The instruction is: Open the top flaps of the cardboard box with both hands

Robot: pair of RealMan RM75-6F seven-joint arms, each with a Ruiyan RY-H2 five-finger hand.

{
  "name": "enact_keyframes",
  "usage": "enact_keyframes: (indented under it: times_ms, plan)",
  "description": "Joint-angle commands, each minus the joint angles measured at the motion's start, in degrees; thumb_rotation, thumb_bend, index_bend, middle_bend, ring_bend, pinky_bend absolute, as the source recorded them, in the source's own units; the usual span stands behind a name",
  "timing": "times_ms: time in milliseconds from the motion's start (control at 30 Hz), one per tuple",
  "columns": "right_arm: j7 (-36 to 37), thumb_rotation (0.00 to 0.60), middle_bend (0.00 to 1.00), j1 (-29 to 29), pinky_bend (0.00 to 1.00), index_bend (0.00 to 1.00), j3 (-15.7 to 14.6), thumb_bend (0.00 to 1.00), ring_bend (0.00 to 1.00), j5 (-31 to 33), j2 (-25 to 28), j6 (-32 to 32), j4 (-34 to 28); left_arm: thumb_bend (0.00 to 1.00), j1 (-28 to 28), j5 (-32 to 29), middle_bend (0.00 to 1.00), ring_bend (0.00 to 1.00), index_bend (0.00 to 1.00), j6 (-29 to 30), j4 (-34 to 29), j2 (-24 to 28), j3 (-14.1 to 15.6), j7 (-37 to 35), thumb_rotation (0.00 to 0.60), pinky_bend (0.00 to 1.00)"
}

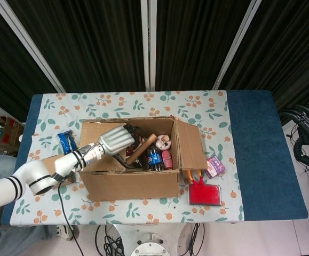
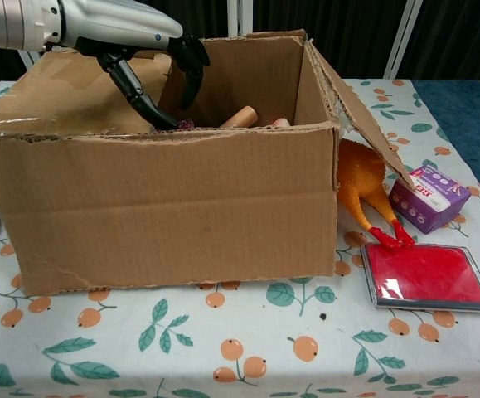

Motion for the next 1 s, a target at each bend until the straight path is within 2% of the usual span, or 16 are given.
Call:
enact_keyframes:
  times_ms: [33,300,633,1000]
  plan:
    - [0.1,0.600,0.12,0.0,0.00,0.10,0.2,0.77,0.00,0.1,-0.3,-0.3,0.3,0.00,-0.3,0.4,0.41,0.10,0.47,0.1,0.4,0.4,0.7,1.9,0.225,0.21]
    - [-0.1,0.600,0.12,0.2,0.00,0.10,0.6,0.77,0.00,0.0,-0.9,-1.1,0.6,0.00,-0.3,2.6,0.46,0.10,0.53,2.2,-1.0,2.5,2.0,9.5,0.214,0.20]
    - [-0.7,0.600,0.11,-0.2,0.00,0.09,1.1,0.77,0.00,0.1,-1.2,-1.0,0.4,0.00,-0.2,0.6,0.49,0.10,0.56,1.6,-5.6,7.1,1.9,14.1,0.214,0.20]
    - [-0.3,0.600,0.11,-0.6,0.00,0.09,1.6,0.77,0.00,-0.4,-0.6,-0.3,-0.6,0.00,-1.1,-2.9,0.49,0.10,0.57,0.6,-12.4,14.8,-0.3,11.5,0.184,0.20]
